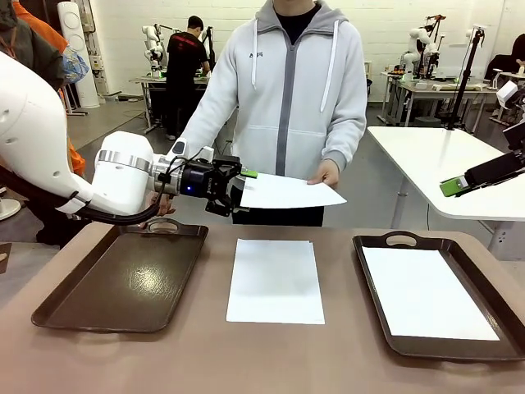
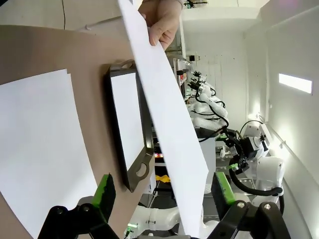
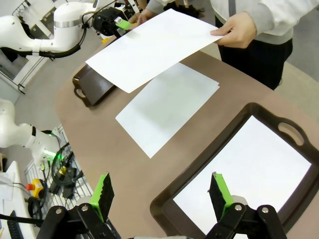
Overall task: Sort the A4 documents.
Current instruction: Receive the A4 Paper.
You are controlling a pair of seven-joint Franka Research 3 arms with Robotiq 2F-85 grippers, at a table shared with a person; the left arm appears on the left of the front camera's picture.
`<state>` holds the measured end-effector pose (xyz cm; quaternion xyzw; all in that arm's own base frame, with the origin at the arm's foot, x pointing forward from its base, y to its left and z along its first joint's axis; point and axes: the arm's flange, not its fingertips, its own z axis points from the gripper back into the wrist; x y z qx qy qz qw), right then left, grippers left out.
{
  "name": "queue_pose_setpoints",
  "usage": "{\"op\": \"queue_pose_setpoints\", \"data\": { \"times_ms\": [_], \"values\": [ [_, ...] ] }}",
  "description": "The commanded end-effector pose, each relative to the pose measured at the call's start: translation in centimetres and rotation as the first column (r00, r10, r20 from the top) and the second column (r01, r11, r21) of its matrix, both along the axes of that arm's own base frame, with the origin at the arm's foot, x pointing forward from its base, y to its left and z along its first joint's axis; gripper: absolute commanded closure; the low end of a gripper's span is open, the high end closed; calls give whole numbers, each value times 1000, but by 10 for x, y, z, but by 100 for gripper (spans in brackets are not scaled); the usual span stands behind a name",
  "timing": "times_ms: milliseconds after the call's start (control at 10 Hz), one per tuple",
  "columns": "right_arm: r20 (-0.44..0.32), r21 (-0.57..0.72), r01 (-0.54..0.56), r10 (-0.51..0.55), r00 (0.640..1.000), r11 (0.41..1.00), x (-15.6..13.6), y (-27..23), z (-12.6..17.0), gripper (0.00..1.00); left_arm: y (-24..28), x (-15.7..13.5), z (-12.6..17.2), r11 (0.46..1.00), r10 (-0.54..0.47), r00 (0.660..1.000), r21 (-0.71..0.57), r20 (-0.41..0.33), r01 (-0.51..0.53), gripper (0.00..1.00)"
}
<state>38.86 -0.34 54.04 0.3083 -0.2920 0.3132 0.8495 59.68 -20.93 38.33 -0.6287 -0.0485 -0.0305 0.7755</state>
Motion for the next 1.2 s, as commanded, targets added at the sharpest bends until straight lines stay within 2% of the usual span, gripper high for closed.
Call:
{"op": "queue_pose_setpoints", "data": {
  "times_ms": [0,300,400,500,600,700,800,900,1000,1100],
  "values": [
    [2,0,-6,6,1000,1000,0,1,0,0,-13,17,1,999,25,999,-28,-30,-26,0],
    [2,0,-6,6,1000,1000,0,1,0,0,-21,22,-1,999,26,999,-43,-46,-28,0],
    [2,0,-6,6,1000,1000,0,1,0,0,-20,21,0,999,28,999,-15,-19,-28,0],
    [2,0,-6,6,1000,1000,0,1,0,0,-17,21,0,999,32,999,2,-19,-32,18],
    [2,0,-6,6,1000,1000,0,1,0,0,-15,20,0,999,33,999,14,-28,-32,19],
    [2,0,-6,6,1000,1000,0,1,0,0,-11,20,1,999,45,998,17,-34,-44,38],
    [2,0,-6,6,1000,1000,0,1,0,0,-9,20,1,998,56,998,21,-41,-56,38],
    [2,0,-6,6,1000,1000,0,1,0,0,-8,20,1,998,63,997,27,-42,-62,57],
    [2,0,-6,6,1000,1000,0,1,0,0,-7,19,1,997,71,997,40,-43,-69,58],
    [2,0,-6,6,1000,1000,0,1,0,0,-3,19,1,996,77,996,48,-44,-75,76]
  ]
}}
